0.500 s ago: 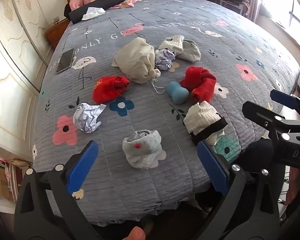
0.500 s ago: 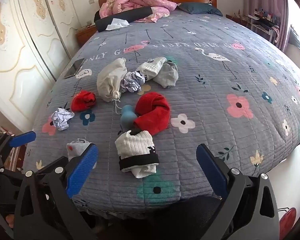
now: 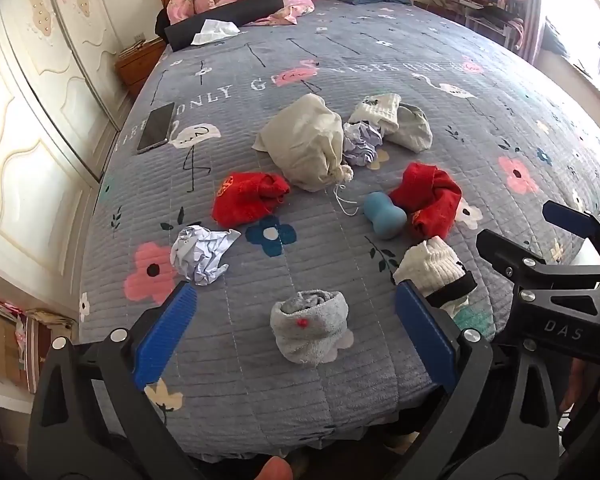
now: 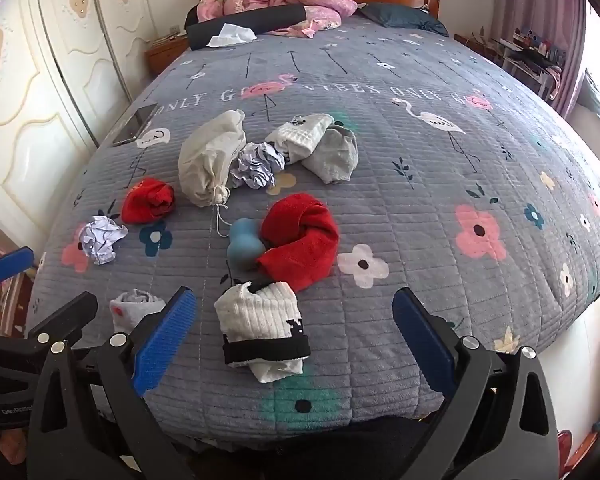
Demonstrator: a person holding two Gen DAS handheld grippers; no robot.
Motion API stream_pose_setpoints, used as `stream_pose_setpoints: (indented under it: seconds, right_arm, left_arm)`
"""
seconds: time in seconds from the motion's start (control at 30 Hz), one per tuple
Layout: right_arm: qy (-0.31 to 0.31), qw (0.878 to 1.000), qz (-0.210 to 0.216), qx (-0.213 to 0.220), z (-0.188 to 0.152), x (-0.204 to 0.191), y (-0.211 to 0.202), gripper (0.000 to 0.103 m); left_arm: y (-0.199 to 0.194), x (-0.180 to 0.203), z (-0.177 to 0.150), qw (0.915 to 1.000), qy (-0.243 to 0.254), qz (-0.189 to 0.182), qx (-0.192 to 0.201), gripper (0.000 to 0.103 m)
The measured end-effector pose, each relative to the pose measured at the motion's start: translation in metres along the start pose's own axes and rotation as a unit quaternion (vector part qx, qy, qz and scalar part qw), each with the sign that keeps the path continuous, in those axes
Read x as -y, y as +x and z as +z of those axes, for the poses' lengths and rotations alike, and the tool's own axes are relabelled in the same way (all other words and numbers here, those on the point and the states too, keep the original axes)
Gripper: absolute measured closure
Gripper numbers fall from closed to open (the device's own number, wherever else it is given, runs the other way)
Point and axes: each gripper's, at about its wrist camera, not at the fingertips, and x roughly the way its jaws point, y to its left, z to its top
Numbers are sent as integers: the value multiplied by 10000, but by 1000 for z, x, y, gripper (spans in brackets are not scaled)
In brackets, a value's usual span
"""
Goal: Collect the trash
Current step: 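Move both tools toward the grey sock and the white-black sock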
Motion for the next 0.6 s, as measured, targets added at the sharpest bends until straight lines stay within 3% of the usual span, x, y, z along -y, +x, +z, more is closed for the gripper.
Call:
stream_pose_setpoints:
  seconds: [0.6]
  right_arm:
    - [-103,9998,15,-163,7,-6,17,9]
  left_arm:
    - [15,-2,9,9999,45,101,-74,6]
